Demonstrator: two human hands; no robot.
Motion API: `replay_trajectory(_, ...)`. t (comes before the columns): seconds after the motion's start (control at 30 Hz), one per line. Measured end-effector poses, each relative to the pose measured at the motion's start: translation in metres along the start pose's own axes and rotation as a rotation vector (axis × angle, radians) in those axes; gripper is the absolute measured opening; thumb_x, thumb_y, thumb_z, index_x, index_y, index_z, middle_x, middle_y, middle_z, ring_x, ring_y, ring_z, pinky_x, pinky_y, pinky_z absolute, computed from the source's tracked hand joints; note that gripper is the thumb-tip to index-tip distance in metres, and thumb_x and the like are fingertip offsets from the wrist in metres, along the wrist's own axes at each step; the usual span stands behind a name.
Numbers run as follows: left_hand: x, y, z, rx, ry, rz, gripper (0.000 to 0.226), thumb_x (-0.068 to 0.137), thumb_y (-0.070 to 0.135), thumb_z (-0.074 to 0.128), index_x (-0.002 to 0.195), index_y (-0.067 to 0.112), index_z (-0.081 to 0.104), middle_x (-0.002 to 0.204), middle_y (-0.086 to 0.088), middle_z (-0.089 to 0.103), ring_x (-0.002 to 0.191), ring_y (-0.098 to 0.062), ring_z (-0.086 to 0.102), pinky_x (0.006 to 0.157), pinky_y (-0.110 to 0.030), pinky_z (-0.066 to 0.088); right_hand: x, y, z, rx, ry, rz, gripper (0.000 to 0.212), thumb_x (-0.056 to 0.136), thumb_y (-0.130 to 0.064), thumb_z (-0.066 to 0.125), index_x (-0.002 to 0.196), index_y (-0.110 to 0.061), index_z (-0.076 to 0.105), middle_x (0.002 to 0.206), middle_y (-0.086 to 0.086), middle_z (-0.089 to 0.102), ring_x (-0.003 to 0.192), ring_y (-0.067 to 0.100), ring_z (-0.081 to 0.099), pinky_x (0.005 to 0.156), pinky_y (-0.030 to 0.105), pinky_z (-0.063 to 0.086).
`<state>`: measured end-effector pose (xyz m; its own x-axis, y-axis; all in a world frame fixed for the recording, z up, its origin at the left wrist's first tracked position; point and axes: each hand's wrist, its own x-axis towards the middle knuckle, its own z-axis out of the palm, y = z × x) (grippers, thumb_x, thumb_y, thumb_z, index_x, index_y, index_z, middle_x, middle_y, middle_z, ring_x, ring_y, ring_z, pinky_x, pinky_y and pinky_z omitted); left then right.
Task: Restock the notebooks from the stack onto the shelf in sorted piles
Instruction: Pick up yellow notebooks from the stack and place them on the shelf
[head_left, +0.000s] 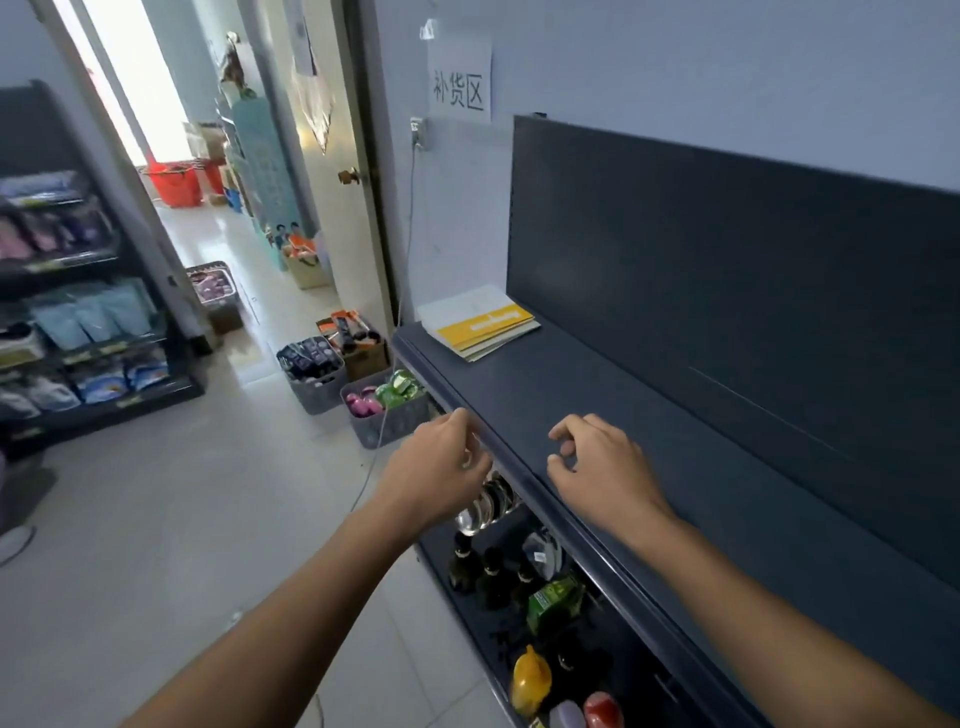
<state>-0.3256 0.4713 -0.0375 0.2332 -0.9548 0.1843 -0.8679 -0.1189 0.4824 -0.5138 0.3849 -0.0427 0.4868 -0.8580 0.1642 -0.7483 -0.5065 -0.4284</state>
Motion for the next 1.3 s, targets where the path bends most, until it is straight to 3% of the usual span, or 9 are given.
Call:
replay_trajectory(0.3, 0.076, -0.092, -0.024, 0.022, 0.012, -0.049, 0.022, 0.096, 0.036, 0.051, 0.114, 0.025, 0.058, 0.101, 0.012, 0.064, 0.091, -0.01, 0.061, 0.08, -0.038, 0.056, 0.121, -0.047, 0.048, 0.003, -0.026, -0.055, 0.019, 0.093, -0.033, 0.062, 0.112, -0.03, 0.06, 0.102, -0.013, 0.057, 0.084, 0.011, 0.058, 0.07, 0.027, 0.042)
replay_trajectory(0.5, 0.15, -0.144, -0.038, 0.054, 0.031, -0.073, 0.02, 0.097, 0.035, 0.051, 0.112, 0.024, 0.059, 0.101, 0.01, 0.063, 0.089, -0.008, 0.059, 0.08, -0.034, 0.056, 0.207, -0.066, 0.081, 0.048, -0.037, -0.063, 0.016, 0.092, -0.033, 0.061, 0.108, -0.031, 0.061, 0.098, -0.015, 0.057, 0.084, 0.014, 0.061, 0.076, 0.035, 0.053)
replay_trajectory(0.7, 0.206, -0.181, -0.038, 0.019, -0.003, -0.071, 0.023, 0.096, 0.033, 0.051, 0.115, 0.021, 0.06, 0.105, 0.007, 0.065, 0.095, -0.013, 0.062, 0.083, -0.039, 0.056, 0.262, -0.075, 0.102, 0.03, -0.08, -0.019, 0.015, 0.093, -0.032, 0.059, 0.108, -0.031, 0.059, 0.102, -0.014, 0.059, 0.084, 0.014, 0.062, 0.074, 0.036, 0.055)
replay_trajectory(0.9, 0.265, -0.22, -0.04, -0.025, -0.051, -0.006, 0.028, 0.097, 0.033, 0.051, 0.121, 0.021, 0.06, 0.108, 0.006, 0.064, 0.098, -0.012, 0.061, 0.086, -0.038, 0.055, 0.31, -0.079, 0.117, 0.004, -0.026, 0.093, 0.014, 0.093, -0.03, 0.057, 0.107, -0.032, 0.059, 0.098, -0.016, 0.055, 0.081, 0.011, 0.058, 0.067, 0.03, 0.045)
replay_trajectory(1.3, 0.355, -0.279, -0.045, -0.072, -0.191, 0.332, 0.022, 0.097, 0.03, 0.051, 0.115, 0.022, 0.06, 0.108, 0.007, 0.065, 0.092, -0.014, 0.062, 0.082, -0.034, 0.052, 0.327, -0.117, 0.153, 0.01, 0.178, 0.484, 0.014, 0.09, -0.028, 0.057, 0.103, -0.03, 0.061, 0.099, -0.011, 0.057, 0.087, 0.016, 0.058, 0.073, 0.033, 0.049)
